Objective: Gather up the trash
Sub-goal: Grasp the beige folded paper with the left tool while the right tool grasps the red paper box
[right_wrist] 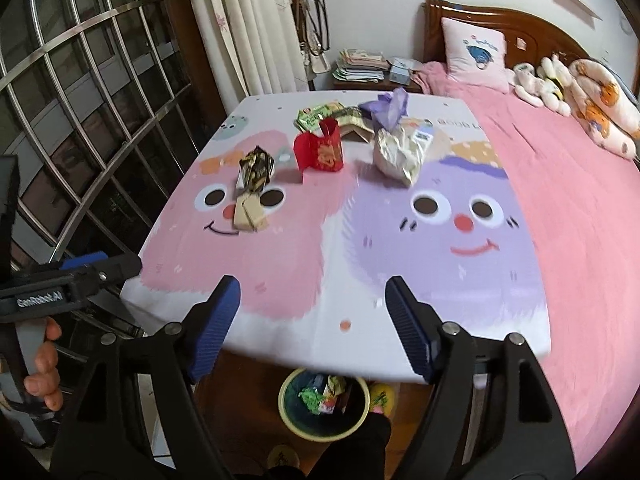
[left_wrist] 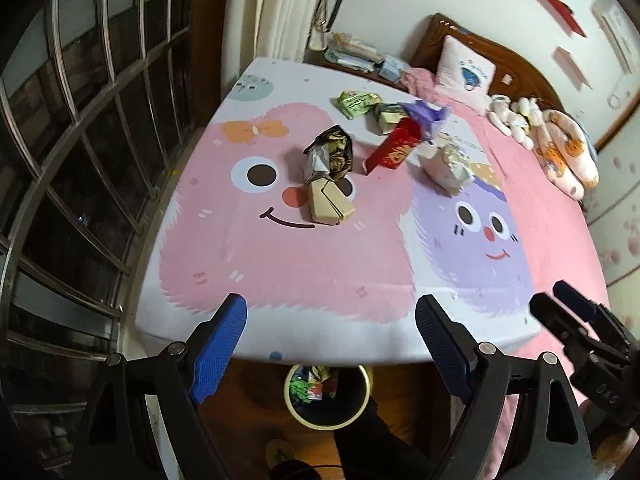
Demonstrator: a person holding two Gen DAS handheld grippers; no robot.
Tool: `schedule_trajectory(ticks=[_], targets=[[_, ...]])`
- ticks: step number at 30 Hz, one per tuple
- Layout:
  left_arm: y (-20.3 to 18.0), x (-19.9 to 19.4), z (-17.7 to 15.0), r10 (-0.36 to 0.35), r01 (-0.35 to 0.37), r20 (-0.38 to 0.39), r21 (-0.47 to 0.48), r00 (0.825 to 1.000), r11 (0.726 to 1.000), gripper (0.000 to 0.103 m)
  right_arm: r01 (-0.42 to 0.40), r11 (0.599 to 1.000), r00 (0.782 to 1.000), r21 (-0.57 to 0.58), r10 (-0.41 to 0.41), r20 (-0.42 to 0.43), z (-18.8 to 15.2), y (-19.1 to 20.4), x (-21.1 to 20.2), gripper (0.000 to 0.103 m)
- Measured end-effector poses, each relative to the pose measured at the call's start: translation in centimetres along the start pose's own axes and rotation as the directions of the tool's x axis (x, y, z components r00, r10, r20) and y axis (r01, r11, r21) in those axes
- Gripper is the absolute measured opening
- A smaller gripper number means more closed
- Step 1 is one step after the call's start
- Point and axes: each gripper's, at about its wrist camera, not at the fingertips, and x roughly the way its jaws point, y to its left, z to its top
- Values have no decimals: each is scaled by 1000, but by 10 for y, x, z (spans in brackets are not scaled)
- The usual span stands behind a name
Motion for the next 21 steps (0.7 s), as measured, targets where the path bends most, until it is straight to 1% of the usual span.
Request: schedule_trajectory(ticks=[4, 6, 9, 14, 18, 21], targets=[[-9, 39, 24, 55, -57, -26, -64, 998, 996, 88, -48, 997, 999, -54, 48, -7, 41, -14, 39, 75], [-15, 60, 36, 78, -82, -40, -110, 996, 991, 88, -57, 995, 998, -84, 55, -19, 60, -18, 59, 75], [-23, 90, 52, 118, -126, -58, -146, 991, 981, 88, -98, 987, 995, -129, 96, -27, 93, -26, 90, 76], [-34, 148, 74, 186, -206, -105, -225, 977, 952, 89, -158, 970, 987, -186, 156, -24, 140, -39, 141, 77], [-41, 188, 85, 232, -258, -129, -259, 964, 931, 89, -212, 957, 977, -199, 206, -53, 162, -49, 184, 78], [-43, 206, 89, 277, -305, -136, -272, 951, 913, 89, -236, 949, 972, -210, 226, -70, 171, -55, 207, 78]])
